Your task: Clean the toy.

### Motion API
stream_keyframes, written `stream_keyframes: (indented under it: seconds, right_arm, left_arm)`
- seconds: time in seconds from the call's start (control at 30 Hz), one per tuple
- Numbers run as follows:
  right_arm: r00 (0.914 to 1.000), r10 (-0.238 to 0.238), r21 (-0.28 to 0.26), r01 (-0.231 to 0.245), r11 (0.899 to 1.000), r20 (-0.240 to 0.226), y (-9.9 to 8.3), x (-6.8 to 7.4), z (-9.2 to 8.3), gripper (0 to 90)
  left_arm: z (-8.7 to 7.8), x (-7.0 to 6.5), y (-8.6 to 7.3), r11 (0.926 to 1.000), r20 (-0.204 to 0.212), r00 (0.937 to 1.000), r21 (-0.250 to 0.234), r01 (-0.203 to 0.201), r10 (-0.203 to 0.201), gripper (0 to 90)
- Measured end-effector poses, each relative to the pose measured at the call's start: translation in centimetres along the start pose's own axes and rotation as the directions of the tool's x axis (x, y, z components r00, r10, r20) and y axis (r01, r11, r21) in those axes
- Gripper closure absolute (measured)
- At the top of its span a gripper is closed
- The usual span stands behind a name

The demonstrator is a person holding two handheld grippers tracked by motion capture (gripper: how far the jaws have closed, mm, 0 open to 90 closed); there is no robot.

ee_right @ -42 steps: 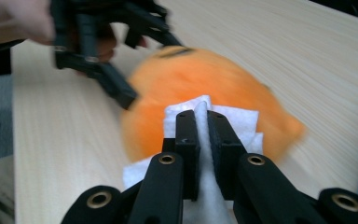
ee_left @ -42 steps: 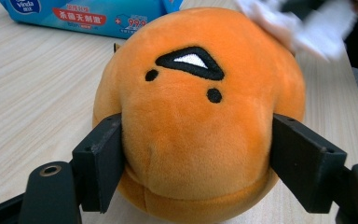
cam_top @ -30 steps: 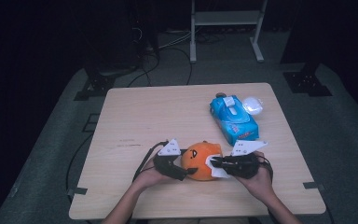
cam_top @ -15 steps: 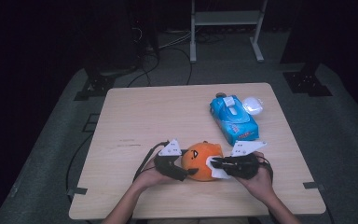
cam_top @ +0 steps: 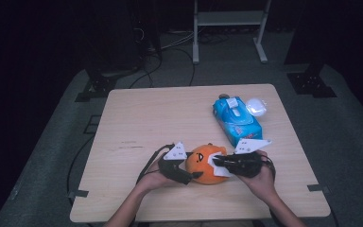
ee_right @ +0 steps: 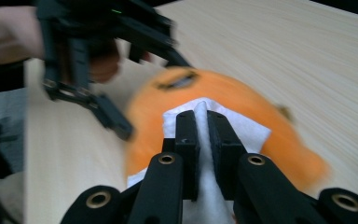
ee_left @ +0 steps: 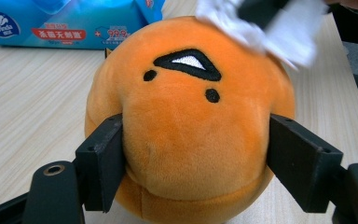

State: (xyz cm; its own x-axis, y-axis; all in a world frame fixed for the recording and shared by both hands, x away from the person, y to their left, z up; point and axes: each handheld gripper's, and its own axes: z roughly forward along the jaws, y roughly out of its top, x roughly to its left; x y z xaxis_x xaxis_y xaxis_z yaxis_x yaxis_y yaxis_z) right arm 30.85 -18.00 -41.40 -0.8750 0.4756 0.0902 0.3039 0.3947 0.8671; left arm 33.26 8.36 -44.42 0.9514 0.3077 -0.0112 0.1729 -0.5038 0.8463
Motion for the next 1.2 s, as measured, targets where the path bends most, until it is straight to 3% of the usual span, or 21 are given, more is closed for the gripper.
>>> stream_keyframes:
  seconds: [0.07,0.13,0.2,0.23,0.3,0.4,0.5,0.57,0.7,0.83,0.87,0.93,1.03,1.1,1.2]
  right_arm:
    - [0.9996,-0.025,0.009,0.025,1.0,0.011,0.1,0.3,0.3,82.9]
    - [0.9999,-0.011,0.007,0.011,1.0,0.009,0.0,-0.1,0.0,83.0]
    - [0.9999,0.004,0.005,-0.004,1.0,0.013,-0.3,-0.5,-0.3,83.0]
    - [0.9998,0.012,0.002,-0.012,1.0,0.015,-0.5,-0.7,-0.5,83.0]
    - [0.9997,0.016,0.0,-0.016,1.0,0.017,-0.6,-0.7,-0.7,83.0]
    - [0.9997,-0.009,0.013,0.009,1.0,0.023,-0.3,0.1,-0.3,83.0]
    - [0.9993,-0.024,-0.002,0.024,1.0,-0.03,0.3,1.1,0.4,83.0]
    - [0.9986,-0.049,0.001,0.049,0.999,-0.02,0.5,1.6,0.5,83.0]
    - [0.9994,-0.031,-0.017,0.031,0.999,0.013,0.4,0.9,-0.3,83.1]
    - [0.9956,0.004,-0.019,-0.003,1.0,0.094,-0.5,-0.9,-1.5,83.1]
    - [0.9955,0.019,-0.018,-0.017,1.0,0.093,-0.8,-1.1,-1.5,83.2]
    - [0.9954,0.033,-0.014,-0.032,0.999,0.089,-1.1,-1.1,-1.5,83.2]
    - [0.9977,0.01,-0.014,-0.009,1.0,0.066,-0.6,-0.2,-1.0,83.2]
    - [1.0,-0.001,-0.027,0.001,1.0,0.002,-0.1,0.8,-0.3,83.2]
    - [0.9984,-0.056,-0.024,0.056,0.998,-0.003,0.7,2.0,0.4,83.2]
  left_arm:
    - [-0.2,0.3,-0.2,0.9996,0.015,0.9996,-0.015,0.024,-0.024,23.2]
    - [-0.5,0.7,-0.3,0.996,0.018,0.997,-0.047,0.076,-0.076,18.4]
    - [-0.4,1.1,-0.2,0.9916,-0.007,0.9922,-0.035,0.124,-0.125,11.0]
    - [-0.3,1.2,-0.4,0.9894,0.002,0.9897,-0.027,0.143,-0.143,8.3]
    - [0.1,1.2,-0.8,0.9878,0.027,0.988,-0.031,0.153,-0.152,11.3]
    - [0.1,0.9,-0.7,0.9934,0.019,0.9937,-0.03,0.111,-0.11,19.9]
    - [-0.1,0.4,-0.2,0.9982,0.009,0.9987,-0.034,0.05,-0.05,27.4]
    - [-0.3,0.2,0.0,0.9993,0.003,0.9997,-0.027,0.026,-0.026,29.7]
    - [-0.4,0.2,-0.1,0.9991,0.006,0.9996,-0.032,0.029,-0.029,31.4]
    - [-0.2,0.4,-0.2,0.9984,0.005,0.9986,-0.023,0.052,-0.052,27.4]
    - [0.0,0.4,-0.1,0.9964,0.002,0.9967,-0.026,0.081,-0.081,23.2]
    - [0.2,0.4,-0.1,0.9956,0.0,0.9959,-0.023,0.09,-0.091,18.2]
    - [0.2,0.2,-0.1,0.9957,-0.008,0.9964,-0.038,0.084,-0.085,22.7]
    - [0.1,-0.2,0.2,0.9983,-0.013,0.9991,-0.041,0.04,-0.041,28.2]
    - [0.0,-1.1,0.8,0.9986,-0.032,0.9982,-0.016,-0.051,0.051,31.6]
